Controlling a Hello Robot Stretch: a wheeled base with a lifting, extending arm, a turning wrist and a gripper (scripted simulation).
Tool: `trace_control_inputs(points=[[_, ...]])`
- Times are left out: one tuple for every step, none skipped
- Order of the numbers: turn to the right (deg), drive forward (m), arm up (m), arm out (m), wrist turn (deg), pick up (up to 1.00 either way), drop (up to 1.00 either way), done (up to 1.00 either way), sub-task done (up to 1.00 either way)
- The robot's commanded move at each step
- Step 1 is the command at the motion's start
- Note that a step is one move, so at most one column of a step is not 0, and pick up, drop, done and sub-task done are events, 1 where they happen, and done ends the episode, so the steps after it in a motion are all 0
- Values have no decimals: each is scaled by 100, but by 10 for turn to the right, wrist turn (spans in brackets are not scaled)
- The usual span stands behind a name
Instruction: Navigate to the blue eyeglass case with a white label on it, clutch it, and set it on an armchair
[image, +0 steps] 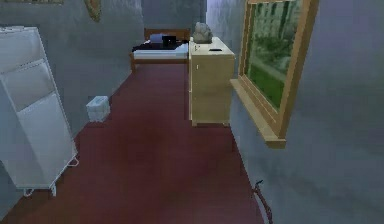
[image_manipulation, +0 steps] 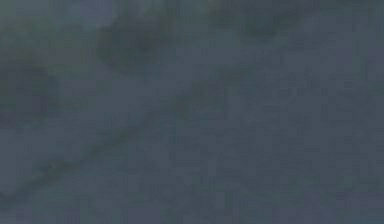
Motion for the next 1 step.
trace_control_inputs(points=[[0, 45, 0, 0, 0, 0, 0, 0, 0]])
